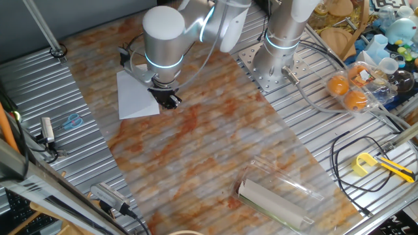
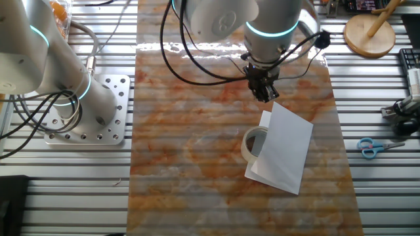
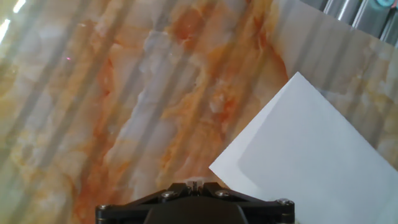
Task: Unfold a piece of paper
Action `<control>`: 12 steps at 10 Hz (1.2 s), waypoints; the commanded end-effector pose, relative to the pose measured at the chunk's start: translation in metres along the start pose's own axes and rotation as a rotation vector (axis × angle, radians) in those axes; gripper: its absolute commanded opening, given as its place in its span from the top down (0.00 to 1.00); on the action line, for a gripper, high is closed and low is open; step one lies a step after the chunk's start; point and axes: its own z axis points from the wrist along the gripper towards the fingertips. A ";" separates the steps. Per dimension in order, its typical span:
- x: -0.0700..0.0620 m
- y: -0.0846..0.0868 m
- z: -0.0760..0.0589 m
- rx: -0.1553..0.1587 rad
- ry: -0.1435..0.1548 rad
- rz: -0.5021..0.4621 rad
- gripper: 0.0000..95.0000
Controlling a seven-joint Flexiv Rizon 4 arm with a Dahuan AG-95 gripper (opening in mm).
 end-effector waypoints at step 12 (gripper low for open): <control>-0.013 -0.046 -0.005 0.027 0.022 -0.108 1.00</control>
